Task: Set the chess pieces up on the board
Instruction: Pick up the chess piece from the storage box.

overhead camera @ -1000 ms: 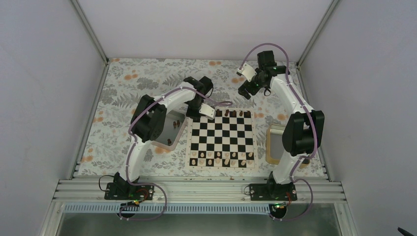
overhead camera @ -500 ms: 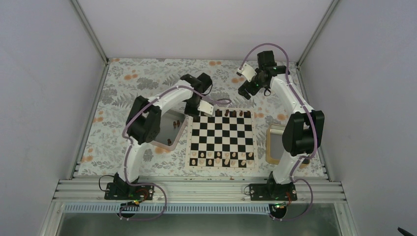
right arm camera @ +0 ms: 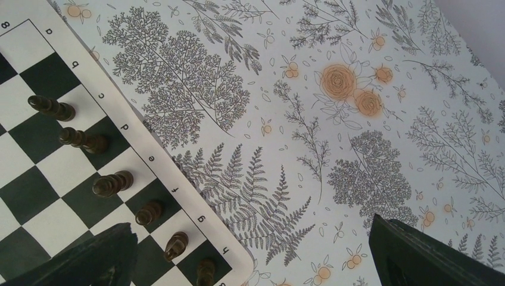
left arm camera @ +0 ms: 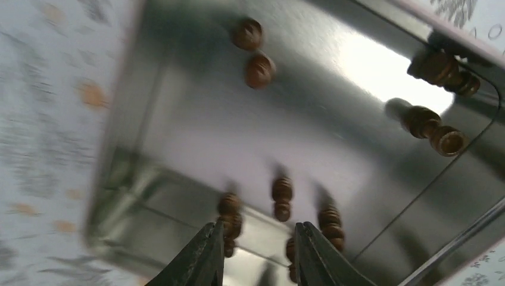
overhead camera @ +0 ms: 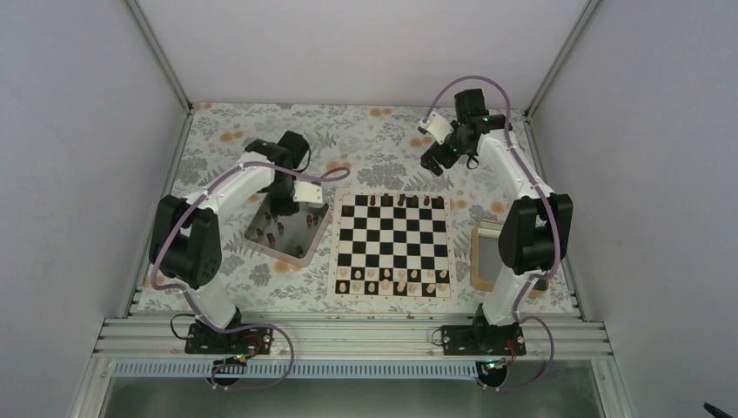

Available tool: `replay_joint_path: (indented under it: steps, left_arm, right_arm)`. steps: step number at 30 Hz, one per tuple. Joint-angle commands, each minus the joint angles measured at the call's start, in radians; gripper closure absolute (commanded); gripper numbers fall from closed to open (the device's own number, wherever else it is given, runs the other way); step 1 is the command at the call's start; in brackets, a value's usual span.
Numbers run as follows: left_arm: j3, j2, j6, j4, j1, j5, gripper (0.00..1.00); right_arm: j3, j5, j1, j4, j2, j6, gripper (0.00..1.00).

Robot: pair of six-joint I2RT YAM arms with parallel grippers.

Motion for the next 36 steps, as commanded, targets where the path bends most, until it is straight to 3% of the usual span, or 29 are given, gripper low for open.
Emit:
replay_joint_path:
  steps: [1,12,36]
  left_arm:
    - [-0.095,-0.046,-0.034,0.023,0.024,0.03,0.69]
    - [-0.24,-0.044,-0.058,0.131,0.037,0.009,0.68]
    - [-0.249,0.026,-0.042,0.182,0.087,-0.036,0.67]
  right_arm:
    - [0.034,-0.025,0.002,-0.013,0.016,0.005,0.0]
    - [0.036,-0.02,0.014,-0.018,0.018,0.007,0.0]
    - [0.016,-0.018,0.013,-0.013,0.023,-0.001,0.0]
